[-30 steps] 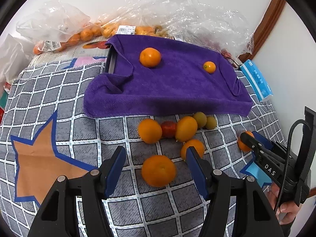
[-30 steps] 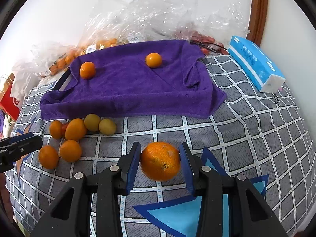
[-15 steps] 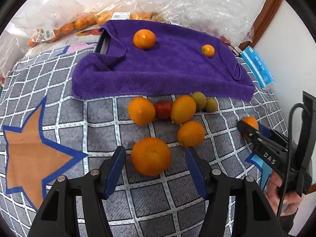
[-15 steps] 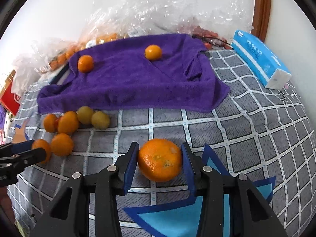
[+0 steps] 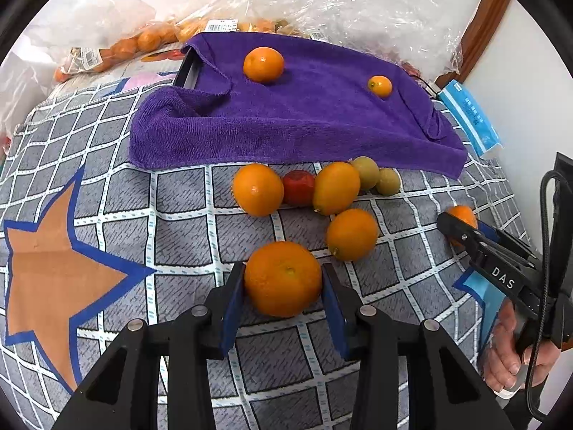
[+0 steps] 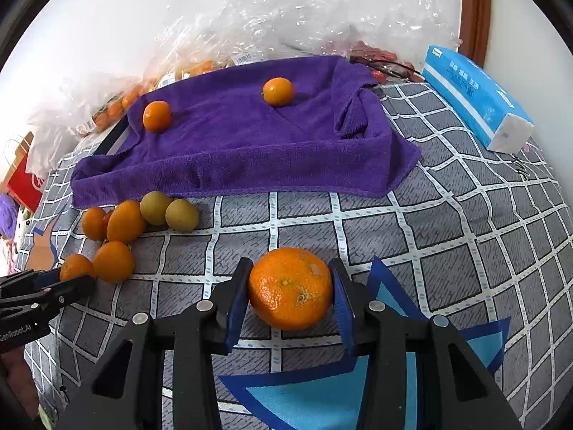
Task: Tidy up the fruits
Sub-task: 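Grasp a large orange with the right tool while the left tool grasps another large orange, then lift and carry both held large oranges toward the purple towel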
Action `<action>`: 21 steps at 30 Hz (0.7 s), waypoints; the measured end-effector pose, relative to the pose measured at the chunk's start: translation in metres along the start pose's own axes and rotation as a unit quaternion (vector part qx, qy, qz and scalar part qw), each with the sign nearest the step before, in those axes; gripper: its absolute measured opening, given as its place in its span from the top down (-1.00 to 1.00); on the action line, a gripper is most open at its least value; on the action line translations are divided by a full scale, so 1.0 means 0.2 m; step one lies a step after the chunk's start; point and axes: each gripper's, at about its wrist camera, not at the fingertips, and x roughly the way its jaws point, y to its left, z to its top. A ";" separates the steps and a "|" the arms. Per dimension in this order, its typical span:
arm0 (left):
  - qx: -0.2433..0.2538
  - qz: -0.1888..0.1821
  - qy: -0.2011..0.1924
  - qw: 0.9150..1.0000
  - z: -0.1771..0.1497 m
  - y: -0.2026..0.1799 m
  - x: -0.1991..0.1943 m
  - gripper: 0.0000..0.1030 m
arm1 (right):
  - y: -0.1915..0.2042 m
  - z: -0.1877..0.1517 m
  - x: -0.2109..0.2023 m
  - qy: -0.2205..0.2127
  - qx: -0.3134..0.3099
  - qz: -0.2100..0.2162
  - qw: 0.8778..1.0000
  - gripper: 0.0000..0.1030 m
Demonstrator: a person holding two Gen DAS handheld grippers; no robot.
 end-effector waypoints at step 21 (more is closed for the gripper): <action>-0.022 -0.026 -0.066 0.997 0.06 0.03 -0.42 0.24 | 0.11 0.12 -0.44 -0.074 -0.020 -0.007 0.997 0.18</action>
